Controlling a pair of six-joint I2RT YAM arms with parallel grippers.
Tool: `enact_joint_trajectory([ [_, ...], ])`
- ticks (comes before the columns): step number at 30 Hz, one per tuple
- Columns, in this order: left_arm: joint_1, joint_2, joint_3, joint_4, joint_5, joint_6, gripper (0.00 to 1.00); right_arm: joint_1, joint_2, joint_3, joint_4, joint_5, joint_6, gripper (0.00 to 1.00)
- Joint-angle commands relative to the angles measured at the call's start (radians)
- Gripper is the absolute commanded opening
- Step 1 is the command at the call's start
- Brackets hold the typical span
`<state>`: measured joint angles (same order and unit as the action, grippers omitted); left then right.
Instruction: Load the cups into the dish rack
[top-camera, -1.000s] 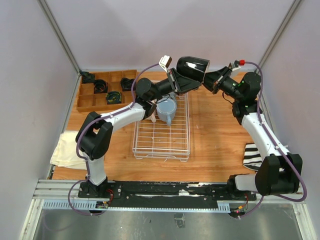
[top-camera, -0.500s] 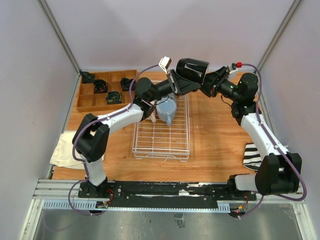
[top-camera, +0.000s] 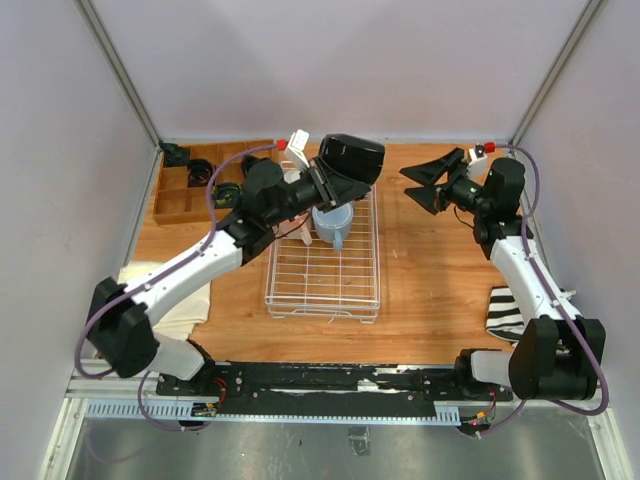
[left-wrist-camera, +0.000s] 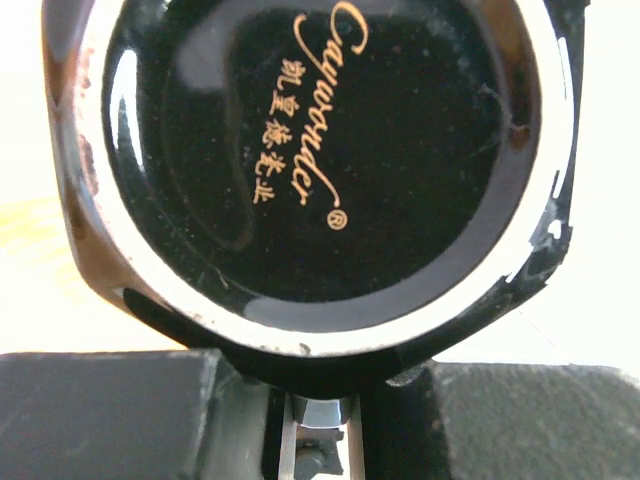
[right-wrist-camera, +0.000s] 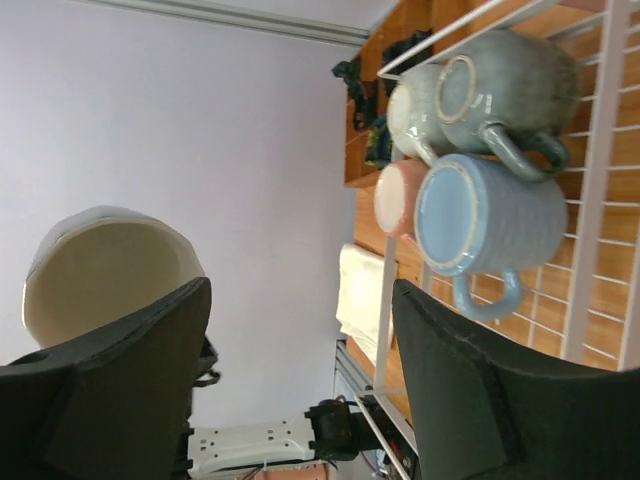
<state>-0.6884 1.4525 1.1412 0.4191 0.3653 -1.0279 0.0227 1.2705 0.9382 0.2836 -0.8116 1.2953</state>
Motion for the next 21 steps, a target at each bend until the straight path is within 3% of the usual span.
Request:
enact_joint_trajectory([
  [1,-0.025,-0.177,-0.030,-0.317,-0.300,0.131,0.00,-0.041,-0.036,0.058,-0.244,-0.013,-0.267,0.76],
  [8,-0.121,-0.247,-0.031,-0.752,-0.674,0.064,0.00,-0.050,-0.029,0.202,-0.583,0.097,-0.579,0.92],
  [14,-0.219,-0.187,0.033,-0.990,-0.888,-0.037,0.01,-0.050,-0.016,0.247,-0.666,0.188,-0.659,0.93],
  [21,-0.239,-0.105,0.095,-1.157,-1.001,-0.101,0.01,-0.051,-0.002,0.278,-0.721,0.218,-0.719,0.93],
])
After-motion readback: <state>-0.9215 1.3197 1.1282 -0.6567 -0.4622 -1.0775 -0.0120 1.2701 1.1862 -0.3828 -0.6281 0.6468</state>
